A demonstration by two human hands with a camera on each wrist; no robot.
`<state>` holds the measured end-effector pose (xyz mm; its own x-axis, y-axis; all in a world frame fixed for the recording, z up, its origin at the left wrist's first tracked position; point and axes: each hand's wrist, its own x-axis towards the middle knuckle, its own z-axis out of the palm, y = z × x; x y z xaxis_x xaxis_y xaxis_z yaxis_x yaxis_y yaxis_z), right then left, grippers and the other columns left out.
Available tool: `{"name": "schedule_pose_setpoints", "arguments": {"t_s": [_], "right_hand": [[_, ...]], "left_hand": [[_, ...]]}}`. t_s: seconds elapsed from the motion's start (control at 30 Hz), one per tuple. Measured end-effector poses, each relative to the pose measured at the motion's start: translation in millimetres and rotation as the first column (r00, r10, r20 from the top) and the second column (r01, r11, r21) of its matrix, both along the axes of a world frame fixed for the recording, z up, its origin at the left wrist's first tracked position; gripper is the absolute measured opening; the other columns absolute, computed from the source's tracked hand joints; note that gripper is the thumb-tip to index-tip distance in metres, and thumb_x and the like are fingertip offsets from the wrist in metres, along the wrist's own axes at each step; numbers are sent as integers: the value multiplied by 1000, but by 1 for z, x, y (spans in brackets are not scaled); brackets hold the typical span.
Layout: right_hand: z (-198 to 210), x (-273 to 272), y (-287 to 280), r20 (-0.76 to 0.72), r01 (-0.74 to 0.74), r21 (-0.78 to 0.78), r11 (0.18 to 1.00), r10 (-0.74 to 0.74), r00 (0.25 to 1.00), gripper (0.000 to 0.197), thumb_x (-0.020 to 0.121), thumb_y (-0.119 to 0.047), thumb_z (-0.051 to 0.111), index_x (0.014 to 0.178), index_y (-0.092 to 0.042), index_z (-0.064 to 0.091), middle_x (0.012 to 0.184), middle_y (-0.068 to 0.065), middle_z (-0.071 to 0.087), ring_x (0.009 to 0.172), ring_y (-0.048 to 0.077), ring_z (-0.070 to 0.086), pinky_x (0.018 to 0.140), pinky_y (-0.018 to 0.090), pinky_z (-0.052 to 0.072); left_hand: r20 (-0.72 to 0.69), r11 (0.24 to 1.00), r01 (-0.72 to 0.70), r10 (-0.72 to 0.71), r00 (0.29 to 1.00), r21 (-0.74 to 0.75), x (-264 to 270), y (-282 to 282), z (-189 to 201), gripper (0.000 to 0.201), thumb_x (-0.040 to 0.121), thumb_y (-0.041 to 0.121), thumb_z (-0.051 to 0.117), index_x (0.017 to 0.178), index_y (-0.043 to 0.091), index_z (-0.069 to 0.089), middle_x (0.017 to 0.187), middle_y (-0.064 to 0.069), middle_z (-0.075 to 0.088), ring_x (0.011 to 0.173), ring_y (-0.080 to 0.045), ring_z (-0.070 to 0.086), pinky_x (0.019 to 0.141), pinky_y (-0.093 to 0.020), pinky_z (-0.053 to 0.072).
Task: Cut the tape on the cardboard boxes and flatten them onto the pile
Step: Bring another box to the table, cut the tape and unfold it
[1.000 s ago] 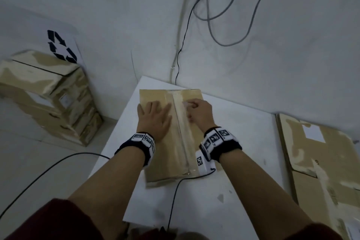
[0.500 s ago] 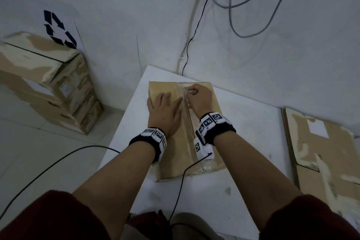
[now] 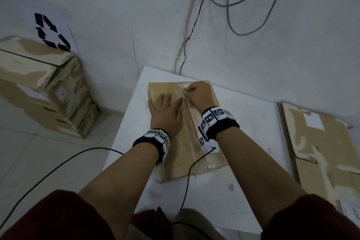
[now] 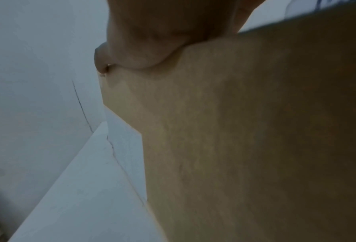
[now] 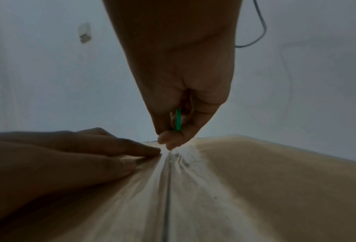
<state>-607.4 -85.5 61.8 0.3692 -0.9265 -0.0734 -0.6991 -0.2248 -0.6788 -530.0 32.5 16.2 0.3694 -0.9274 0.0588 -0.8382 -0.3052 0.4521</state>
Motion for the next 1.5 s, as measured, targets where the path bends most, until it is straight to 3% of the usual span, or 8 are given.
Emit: {"name": "schedule_pose_setpoints", "arguments": {"t_s": [0.1,0.3,0.53,0.7,0.9,1.1,1.23,1.5], "right_hand": [[-10,-6,11,-73,-5,-11,1000,5,997,15,82,-8,65,67,-10,69,71,15,70,65,35,67,64,47,59],[-7,-17,43,-113,31,-93,995,-42,993,14,86,-10,63,81,-4,75,83,13,72,78,29,66,76,41,56],[-5,-51,88,-197,39,-83,996,-54,979,19,91,-11,59,79,-5,72,77,5,60,77,24,60,69,31,45],[0,-80,131,-215,68,-116,991,-92,972,41,93,-14,59,54,-13,47,58,-5,39,60,16,43,60,27,29],[0,-109,165,-271,93,-49,994,-103,957,26,94,-9,56,74,-4,71,77,8,58,71,19,56,66,25,40],[0,-121,176,-202,48,-72,996,-62,977,22,98,-14,54,99,-2,72,94,8,55,83,19,55,73,26,43],[-1,-124,170,-182,30,-97,995,-47,982,20,95,-11,57,96,-1,74,98,13,62,91,27,61,78,29,46],[-4,-142,190,-132,25,-98,995,-38,991,18,95,-7,57,92,4,71,97,15,65,90,26,63,83,37,53]], "left_hand": [[9,1000,7,-7,1000,9,0,0,0,46,99,39,31,145,38,33,155,-6,23,144,-28,12,113,-58,-3],[9,999,26,-26,1000,35,0,0,2,47,99,40,29,146,36,31,156,-7,20,144,-29,10,113,-59,-2],[50,999,35,-36,998,26,0,1,0,48,98,38,32,146,34,32,156,-8,21,143,-29,13,114,-59,-1],[29,1000,18,-18,999,-15,-2,0,-3,48,96,35,37,143,32,38,154,-8,26,142,-29,16,114,-59,-1],[38,999,31,-32,999,33,0,-2,-2,47,98,37,35,144,35,35,155,-7,21,143,-28,12,113,-60,2],[-3,985,164,-164,987,59,-17,32,7,52,93,40,32,144,30,36,156,-5,21,145,-25,10,113,-58,-3],[82,952,305,-303,949,-6,-56,89,-2,60,89,45,19,140,26,44,150,-5,36,141,-26,25,111,-56,9],[127,980,193,-185,975,-54,-76,106,-13,58,94,42,14,135,26,51,148,-4,42,141,-29,30,112,-56,13]]}}
